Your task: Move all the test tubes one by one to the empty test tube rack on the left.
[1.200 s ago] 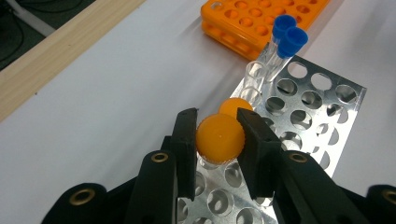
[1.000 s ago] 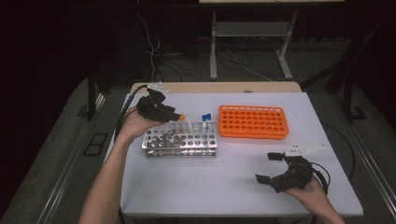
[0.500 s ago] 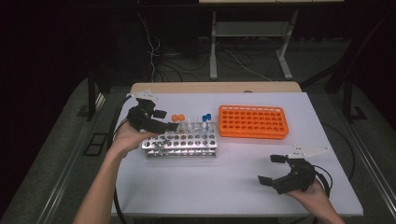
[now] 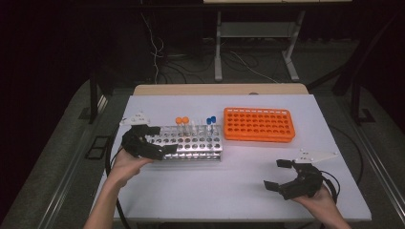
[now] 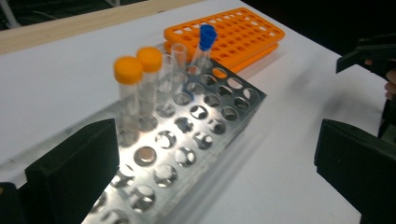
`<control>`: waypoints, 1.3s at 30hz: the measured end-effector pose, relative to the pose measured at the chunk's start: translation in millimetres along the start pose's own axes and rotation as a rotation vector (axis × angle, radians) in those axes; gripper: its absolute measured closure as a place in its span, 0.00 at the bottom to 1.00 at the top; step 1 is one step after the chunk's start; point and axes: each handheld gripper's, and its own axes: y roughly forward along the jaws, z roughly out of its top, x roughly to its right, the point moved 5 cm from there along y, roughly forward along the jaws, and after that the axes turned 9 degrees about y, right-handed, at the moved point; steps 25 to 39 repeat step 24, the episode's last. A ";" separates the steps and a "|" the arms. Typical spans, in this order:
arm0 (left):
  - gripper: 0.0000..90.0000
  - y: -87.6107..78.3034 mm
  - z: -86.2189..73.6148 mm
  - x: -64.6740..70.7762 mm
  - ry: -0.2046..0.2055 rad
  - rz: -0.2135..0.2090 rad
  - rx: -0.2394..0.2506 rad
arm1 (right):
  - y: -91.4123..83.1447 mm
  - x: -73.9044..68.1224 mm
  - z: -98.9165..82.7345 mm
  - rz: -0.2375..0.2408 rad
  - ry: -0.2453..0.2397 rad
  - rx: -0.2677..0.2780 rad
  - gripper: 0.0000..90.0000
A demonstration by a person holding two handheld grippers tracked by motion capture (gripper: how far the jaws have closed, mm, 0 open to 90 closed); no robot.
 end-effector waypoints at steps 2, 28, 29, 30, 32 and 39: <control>0.00 0.2 -6.8 5.1 0.004 -0.005 0.009 | 0.6 -0.6 -0.5 0.001 -0.002 -0.001 0.00; 0.00 14.6 -55.1 48.0 0.024 -0.016 0.048 | 1.0 -1.1 -4.2 0.000 0.000 0.004 0.00; 0.00 14.6 -55.1 48.0 0.024 -0.016 0.048 | 1.0 -1.1 -4.2 0.000 0.000 0.004 0.00; 0.00 14.6 -55.1 48.0 0.024 -0.016 0.048 | 1.0 -1.1 -4.2 0.000 0.000 0.004 0.00; 0.00 14.6 -55.1 48.0 0.024 -0.016 0.048 | 1.0 -1.1 -4.2 0.000 0.000 0.004 0.00; 0.00 14.6 -55.1 48.0 0.024 -0.016 0.048 | 1.0 -1.1 -4.2 0.000 0.000 0.004 0.00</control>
